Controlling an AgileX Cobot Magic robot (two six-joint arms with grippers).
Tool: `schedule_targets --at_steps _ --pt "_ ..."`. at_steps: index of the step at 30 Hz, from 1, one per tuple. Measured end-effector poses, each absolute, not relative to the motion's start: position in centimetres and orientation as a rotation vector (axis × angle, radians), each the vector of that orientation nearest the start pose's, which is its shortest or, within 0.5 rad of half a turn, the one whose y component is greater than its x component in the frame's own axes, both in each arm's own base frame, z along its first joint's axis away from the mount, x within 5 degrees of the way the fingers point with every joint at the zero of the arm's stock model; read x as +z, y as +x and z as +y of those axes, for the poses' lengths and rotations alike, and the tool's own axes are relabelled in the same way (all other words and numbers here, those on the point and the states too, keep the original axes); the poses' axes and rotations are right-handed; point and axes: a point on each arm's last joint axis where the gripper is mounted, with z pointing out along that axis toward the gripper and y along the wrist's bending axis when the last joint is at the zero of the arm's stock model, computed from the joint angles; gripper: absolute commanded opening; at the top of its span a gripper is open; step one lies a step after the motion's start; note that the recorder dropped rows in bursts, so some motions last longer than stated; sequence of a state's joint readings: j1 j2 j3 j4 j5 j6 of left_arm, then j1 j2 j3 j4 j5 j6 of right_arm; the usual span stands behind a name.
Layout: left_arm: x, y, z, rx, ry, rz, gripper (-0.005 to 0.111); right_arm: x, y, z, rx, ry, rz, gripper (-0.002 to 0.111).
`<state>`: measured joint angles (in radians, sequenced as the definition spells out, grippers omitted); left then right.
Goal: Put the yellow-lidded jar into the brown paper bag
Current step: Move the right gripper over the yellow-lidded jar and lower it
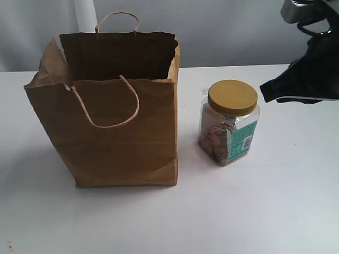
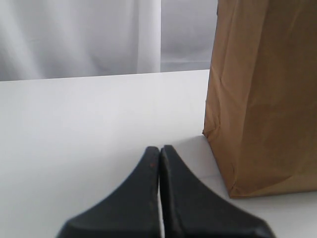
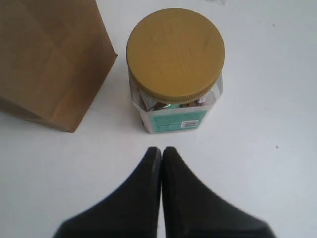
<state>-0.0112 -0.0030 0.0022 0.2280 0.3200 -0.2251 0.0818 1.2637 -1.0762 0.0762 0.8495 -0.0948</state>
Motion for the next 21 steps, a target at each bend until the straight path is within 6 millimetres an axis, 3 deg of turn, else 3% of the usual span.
schedule_targets --at_steps 3,6,12,17,21 --pt "18.4 5.4 0.6 0.05 -0.048 1.794 0.001 32.4 26.7 2.7 0.085 -0.183 2.523 0.0" --pt "18.4 5.4 0.6 0.05 -0.048 1.794 0.001 33.5 28.7 2.9 0.087 -0.189 2.541 0.0" --pt "18.4 5.4 0.6 0.05 -0.048 1.794 0.001 35.0 34.4 3.4 0.094 -0.21 2.635 0.0" --pt "18.4 5.4 0.6 0.05 -0.048 1.794 0.001 34.1 37.9 3.7 0.098 -0.223 2.713 0.0" --pt "18.4 5.4 0.6 0.05 -0.048 1.794 0.001 32.9 39.0 3.8 0.09 -0.242 2.748 0.0"
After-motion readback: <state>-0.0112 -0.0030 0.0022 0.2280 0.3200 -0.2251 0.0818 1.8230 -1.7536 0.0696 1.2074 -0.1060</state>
